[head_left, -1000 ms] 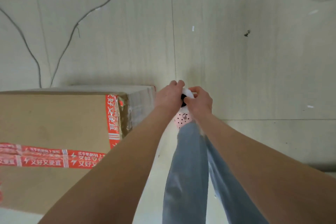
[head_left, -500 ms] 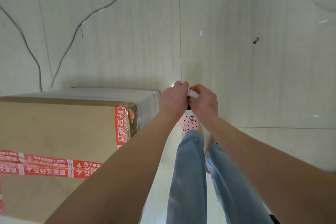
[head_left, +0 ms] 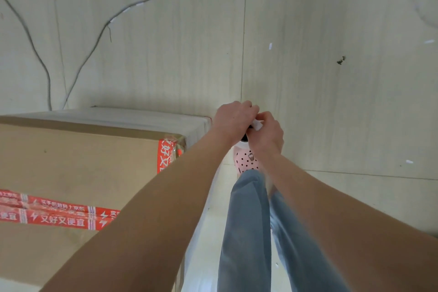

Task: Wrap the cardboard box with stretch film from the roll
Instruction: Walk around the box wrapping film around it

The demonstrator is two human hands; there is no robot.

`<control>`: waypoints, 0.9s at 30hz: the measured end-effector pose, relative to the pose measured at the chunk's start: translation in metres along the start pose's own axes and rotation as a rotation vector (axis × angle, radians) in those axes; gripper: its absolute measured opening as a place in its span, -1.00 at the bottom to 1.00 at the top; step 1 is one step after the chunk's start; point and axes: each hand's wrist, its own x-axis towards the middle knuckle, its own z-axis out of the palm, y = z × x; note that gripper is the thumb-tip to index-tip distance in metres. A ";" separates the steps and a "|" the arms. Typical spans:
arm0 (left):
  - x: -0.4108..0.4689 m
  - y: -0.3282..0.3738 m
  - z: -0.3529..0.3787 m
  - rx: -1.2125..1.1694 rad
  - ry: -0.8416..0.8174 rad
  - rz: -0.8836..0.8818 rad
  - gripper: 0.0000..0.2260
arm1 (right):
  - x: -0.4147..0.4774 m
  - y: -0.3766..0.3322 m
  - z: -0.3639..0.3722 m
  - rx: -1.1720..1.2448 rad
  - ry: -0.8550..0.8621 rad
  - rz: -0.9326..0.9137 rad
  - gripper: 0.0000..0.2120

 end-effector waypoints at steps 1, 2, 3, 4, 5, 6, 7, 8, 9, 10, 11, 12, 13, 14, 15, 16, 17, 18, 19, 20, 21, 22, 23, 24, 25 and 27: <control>0.003 -0.004 -0.003 -0.003 -0.002 -0.009 -0.82 | 0.003 -0.005 0.000 -0.045 -0.002 -0.028 -0.87; 0.005 -0.009 -0.005 -0.011 -0.008 -0.025 -0.82 | 0.005 -0.011 0.001 -0.082 -0.009 -0.053 -0.84; 0.007 -0.015 -0.008 -0.023 -0.015 -0.047 -0.82 | 0.007 -0.017 0.001 -0.104 -0.016 -0.076 -0.82; 0.009 -0.021 -0.011 -0.037 -0.021 -0.076 -0.82 | 0.009 -0.024 0.002 -0.113 -0.018 -0.103 -0.80; 0.010 -0.028 -0.013 -0.055 -0.026 -0.112 -0.82 | 0.011 -0.031 0.003 -0.112 -0.023 -0.130 -0.79; 0.010 -0.035 -0.016 -0.080 -0.027 -0.158 -0.83 | 0.012 -0.039 0.004 -0.099 -0.028 -0.156 -0.80; 0.010 -0.043 -0.019 -0.114 -0.021 -0.211 -0.83 | 0.014 -0.046 0.005 -0.075 -0.037 -0.181 -0.80; 0.009 -0.051 -0.020 -0.156 -0.009 -0.269 -0.84 | 0.016 -0.052 0.008 -0.044 -0.053 -0.200 -0.79; 0.008 -0.059 -0.021 -0.202 0.005 -0.328 -0.85 | 0.018 -0.059 0.010 -0.020 -0.070 -0.208 -0.78; 0.007 -0.066 -0.021 -0.253 0.016 -0.386 -0.85 | 0.020 -0.064 0.013 -0.012 -0.084 -0.199 -0.76; 0.006 -0.074 -0.021 -0.307 0.023 -0.444 -0.87 | 0.021 -0.070 0.016 -0.018 -0.101 -0.167 -0.73; 0.005 -0.081 -0.021 -0.354 0.027 -0.497 -0.88 | 0.023 -0.075 0.020 -0.012 -0.123 -0.113 -0.69; 0.005 -0.087 -0.020 -0.398 0.029 -0.542 -0.89 | 0.022 -0.080 0.024 0.023 -0.151 -0.053 -0.66; 0.004 -0.092 -0.019 -0.435 0.032 -0.577 -0.89 | 0.022 -0.084 0.029 0.085 -0.175 -0.005 -0.65; 0.003 -0.096 -0.019 -0.462 0.037 -0.602 -0.88 | 0.022 -0.087 0.032 0.144 -0.183 0.022 -0.64; 0.002 -0.099 -0.018 -0.476 0.041 -0.617 -0.88 | 0.022 -0.090 0.036 0.181 -0.182 0.036 -0.64; 0.001 -0.101 -0.017 -0.486 0.041 -0.625 -0.88 | 0.022 -0.091 0.038 0.199 -0.178 0.044 -0.64; 0.000 -0.103 -0.016 -0.494 0.036 -0.631 -0.88 | 0.022 -0.092 0.039 0.209 -0.176 0.048 -0.63; 0.000 -0.104 -0.016 -0.506 0.025 -0.628 -0.88 | 0.023 -0.093 0.041 0.210 -0.176 0.051 -0.63; 0.001 -0.105 -0.016 -0.513 0.000 -0.611 -0.88 | 0.023 -0.093 0.042 0.206 -0.177 0.059 -0.62; 0.002 -0.106 -0.018 -0.506 -0.033 -0.576 -0.85 | 0.023 -0.092 0.043 0.196 -0.179 0.066 -0.61; 0.005 -0.108 -0.019 -0.485 -0.076 -0.536 -0.80 | 0.022 -0.092 0.044 0.183 -0.180 0.068 -0.60; 0.007 -0.109 -0.022 -0.460 -0.117 -0.504 -0.74 | 0.022 -0.093 0.044 0.170 -0.181 0.065 -0.60; 0.011 -0.111 -0.025 -0.437 -0.160 -0.489 -0.70 | 0.022 -0.094 0.045 0.163 -0.184 0.062 -0.59; 0.014 -0.112 -0.027 -0.424 -0.204 -0.480 -0.72 | 0.022 -0.095 0.044 0.153 -0.190 0.060 -0.58; 0.020 -0.112 -0.031 -0.412 -0.270 -0.484 -0.90 | 0.025 -0.099 0.043 0.119 -0.216 0.055 -0.58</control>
